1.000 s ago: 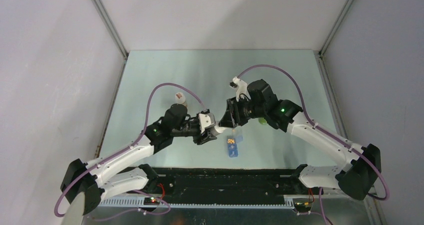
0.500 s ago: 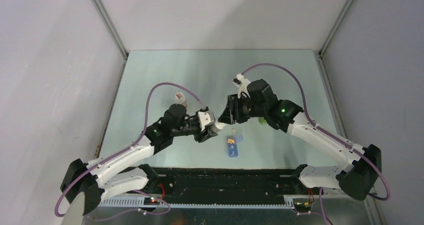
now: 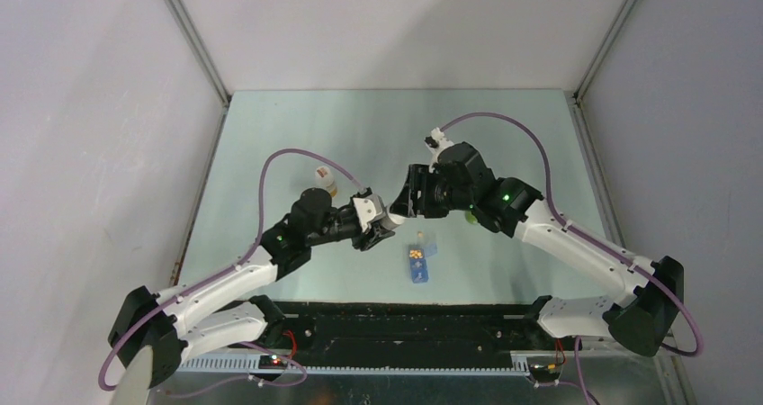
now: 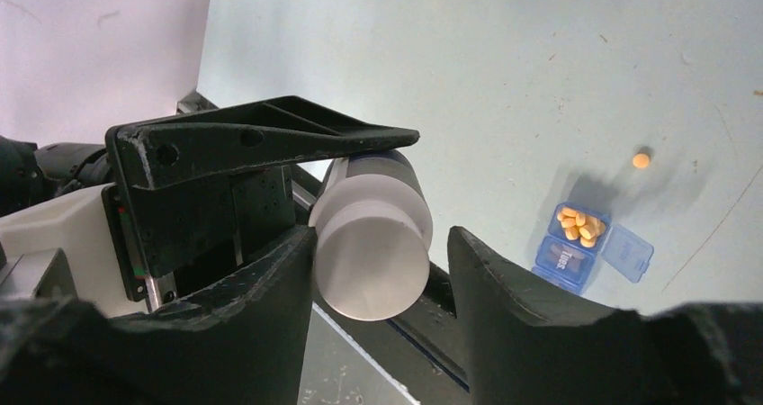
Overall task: Sort the pills into containers
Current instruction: Screw the lid of the pill bottle onto the pill bottle.
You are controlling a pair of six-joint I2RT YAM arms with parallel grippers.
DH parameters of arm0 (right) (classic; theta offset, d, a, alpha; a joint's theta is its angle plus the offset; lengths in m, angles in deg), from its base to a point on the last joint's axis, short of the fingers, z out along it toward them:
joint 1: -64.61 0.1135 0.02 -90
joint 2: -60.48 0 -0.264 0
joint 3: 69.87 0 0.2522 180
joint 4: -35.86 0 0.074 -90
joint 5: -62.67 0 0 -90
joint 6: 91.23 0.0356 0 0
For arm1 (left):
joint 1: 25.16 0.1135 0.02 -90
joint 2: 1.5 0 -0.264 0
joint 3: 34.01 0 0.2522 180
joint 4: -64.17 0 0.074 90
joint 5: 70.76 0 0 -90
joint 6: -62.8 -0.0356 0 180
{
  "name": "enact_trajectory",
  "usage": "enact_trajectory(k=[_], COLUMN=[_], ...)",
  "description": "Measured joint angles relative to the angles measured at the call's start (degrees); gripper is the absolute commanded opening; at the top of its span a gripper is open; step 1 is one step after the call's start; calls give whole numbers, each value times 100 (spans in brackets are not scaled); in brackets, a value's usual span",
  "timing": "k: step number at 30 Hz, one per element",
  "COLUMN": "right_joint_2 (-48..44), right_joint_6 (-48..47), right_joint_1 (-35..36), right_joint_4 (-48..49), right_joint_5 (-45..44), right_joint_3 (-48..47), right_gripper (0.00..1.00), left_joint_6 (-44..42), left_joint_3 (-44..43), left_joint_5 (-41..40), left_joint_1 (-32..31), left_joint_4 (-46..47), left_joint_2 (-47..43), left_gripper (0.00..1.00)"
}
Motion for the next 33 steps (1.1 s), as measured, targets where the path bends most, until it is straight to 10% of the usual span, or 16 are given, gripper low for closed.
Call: enact_trajectory(k=[10, 33], right_joint_2=[-186, -372], right_joint_6=[122, -1344], right_joint_1=[-101, -866], right_joint_4=[4, -188], right_joint_5=[24, 1823], right_joint_3=[0, -350], right_gripper=[92, 80], left_joint_6=[61, 87], left_joint_3=[52, 55], left_joint_5=[-39, 264], left_joint_1=[0, 0], left_joint_4=[295, 361], left_joint_2=[-111, -238], left_gripper=[0, 0])
